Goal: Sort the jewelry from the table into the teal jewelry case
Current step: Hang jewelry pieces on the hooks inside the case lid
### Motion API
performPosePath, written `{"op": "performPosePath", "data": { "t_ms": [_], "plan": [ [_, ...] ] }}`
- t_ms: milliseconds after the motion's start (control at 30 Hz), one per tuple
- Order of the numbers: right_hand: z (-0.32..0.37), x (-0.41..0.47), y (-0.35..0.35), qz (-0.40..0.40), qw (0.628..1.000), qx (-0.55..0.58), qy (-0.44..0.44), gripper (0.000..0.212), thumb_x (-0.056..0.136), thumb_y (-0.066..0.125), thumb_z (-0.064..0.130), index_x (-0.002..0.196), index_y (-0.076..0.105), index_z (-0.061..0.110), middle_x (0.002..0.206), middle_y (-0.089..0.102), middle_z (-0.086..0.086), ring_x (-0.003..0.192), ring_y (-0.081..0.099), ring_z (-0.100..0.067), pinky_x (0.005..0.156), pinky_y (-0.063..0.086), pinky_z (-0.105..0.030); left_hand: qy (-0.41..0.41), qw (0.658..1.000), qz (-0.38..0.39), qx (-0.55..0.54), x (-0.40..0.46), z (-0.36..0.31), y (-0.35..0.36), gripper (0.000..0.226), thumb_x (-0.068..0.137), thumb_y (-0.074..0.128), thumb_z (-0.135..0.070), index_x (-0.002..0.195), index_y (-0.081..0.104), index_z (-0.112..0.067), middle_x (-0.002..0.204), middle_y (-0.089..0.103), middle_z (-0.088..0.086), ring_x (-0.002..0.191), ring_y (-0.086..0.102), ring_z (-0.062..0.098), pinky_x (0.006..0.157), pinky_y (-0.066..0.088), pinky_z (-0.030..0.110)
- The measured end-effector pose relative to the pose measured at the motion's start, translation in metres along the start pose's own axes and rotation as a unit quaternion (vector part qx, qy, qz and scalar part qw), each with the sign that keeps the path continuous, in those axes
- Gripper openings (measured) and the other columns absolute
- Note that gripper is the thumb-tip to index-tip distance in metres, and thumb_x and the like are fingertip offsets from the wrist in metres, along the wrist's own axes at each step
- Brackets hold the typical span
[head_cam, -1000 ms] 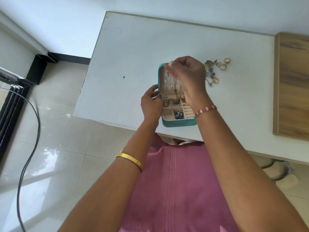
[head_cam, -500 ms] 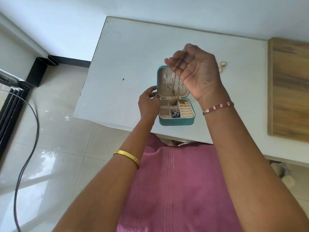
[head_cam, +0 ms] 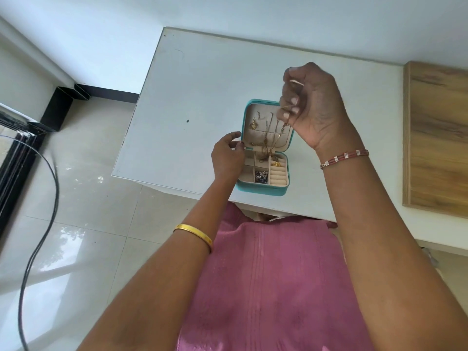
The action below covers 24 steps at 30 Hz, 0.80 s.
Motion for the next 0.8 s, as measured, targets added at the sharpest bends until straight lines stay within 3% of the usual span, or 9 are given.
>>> {"op": "performPosePath", "data": {
  "t_ms": [100, 233, 300, 367, 533, 667, 800],
  "plan": [
    [-0.001, -0.006, -0.02, -0.069, 0.97, -0.233, -0.005, 0.02, 0.085, 0.059, 0.012, 0.066, 0.054, 0.014, 0.044, 0.034, 0.004, 0.035, 0.025, -0.008, 0.042, 0.029, -0.017, -0.003, 1.0, -0.005, -0.007, -0.001, -0.001, 0.001, 0.029, 0.091, 0.05, -0.009, 0.117, 0.063, -0.015, 0.1, 0.068, 0.004, 0.085, 0.059, 0.013, 0.078, 0.044, 0.024],
    [-0.002, -0.005, -0.026, -0.103, 0.862, -0.492, -0.058, 0.006, 0.083, 0.063, 0.011, 0.08, 0.063, 0.007, 0.057, 0.046, 0.006, 0.035, 0.041, 0.0, 0.035, 0.03, -0.01, -0.009, 1.0, -0.008, -0.007, -0.001, 0.0, 0.001, 0.028, 0.092, 0.05, -0.011, 0.116, 0.063, -0.015, 0.102, 0.07, 0.007, 0.088, 0.063, 0.019, 0.083, 0.049, 0.03],
    [0.0, -0.003, -0.027, -0.122, 0.81, -0.567, -0.086, 0.007, 0.081, 0.064, 0.011, 0.084, 0.066, 0.005, 0.063, 0.05, 0.007, 0.052, 0.051, 0.001, 0.041, 0.031, -0.013, -0.01, 1.0, -0.007, -0.005, -0.002, 0.001, 0.001, 0.028, 0.091, 0.05, -0.011, 0.116, 0.064, -0.015, 0.102, 0.07, 0.007, 0.091, 0.065, 0.022, 0.085, 0.051, 0.033],
    [0.001, -0.001, -0.03, -0.139, 0.772, -0.615, -0.083, 0.01, 0.08, 0.064, 0.013, 0.087, 0.068, 0.007, 0.074, 0.055, 0.0, 0.073, 0.054, -0.015, 0.051, 0.032, -0.018, -0.01, 1.0, -0.006, -0.006, -0.003, 0.001, 0.001, 0.028, 0.091, 0.05, -0.011, 0.115, 0.064, -0.015, 0.101, 0.07, 0.008, 0.092, 0.066, 0.023, 0.085, 0.052, 0.035],
    [-0.006, 0.005, -0.026, -0.124, 0.682, -0.72, -0.037, 0.018, 0.079, 0.064, 0.011, 0.094, 0.062, 0.003, 0.096, 0.062, -0.014, 0.093, 0.058, -0.03, 0.064, 0.036, -0.026, -0.011, 1.0, -0.004, -0.004, -0.003, 0.0, 0.002, 0.028, 0.092, 0.049, -0.011, 0.115, 0.064, -0.015, 0.102, 0.07, 0.008, 0.092, 0.066, 0.023, 0.086, 0.052, 0.035],
    [0.0, 0.003, -0.025, -0.142, 0.661, -0.735, -0.049, 0.012, 0.082, 0.057, 0.002, 0.094, 0.06, 0.003, 0.101, 0.062, -0.017, 0.097, 0.059, -0.035, 0.065, 0.039, -0.029, -0.017, 1.0, -0.003, -0.009, -0.003, 0.001, 0.002, 0.029, 0.091, 0.049, -0.011, 0.115, 0.064, -0.016, 0.1, 0.071, 0.008, 0.092, 0.066, 0.023, 0.087, 0.052, 0.037],
    [0.006, 0.006, -0.02, -0.138, 0.698, -0.698, -0.086, 0.017, 0.084, 0.057, 0.011, 0.097, 0.066, 0.003, 0.1, 0.067, -0.014, 0.097, 0.061, -0.031, 0.072, 0.042, -0.026, -0.017, 1.0, -0.003, -0.008, -0.003, 0.001, 0.002, 0.028, 0.091, 0.049, -0.011, 0.114, 0.064, -0.016, 0.1, 0.071, 0.008, 0.093, 0.066, 0.024, 0.088, 0.051, 0.037]
  ]
}}
Point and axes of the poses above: each hand's wrist, its own x-axis towards the middle knuckle, its own y-axis out of the palm, z = x × y, the point moved 10 cm from there along x, towards the middle knuckle
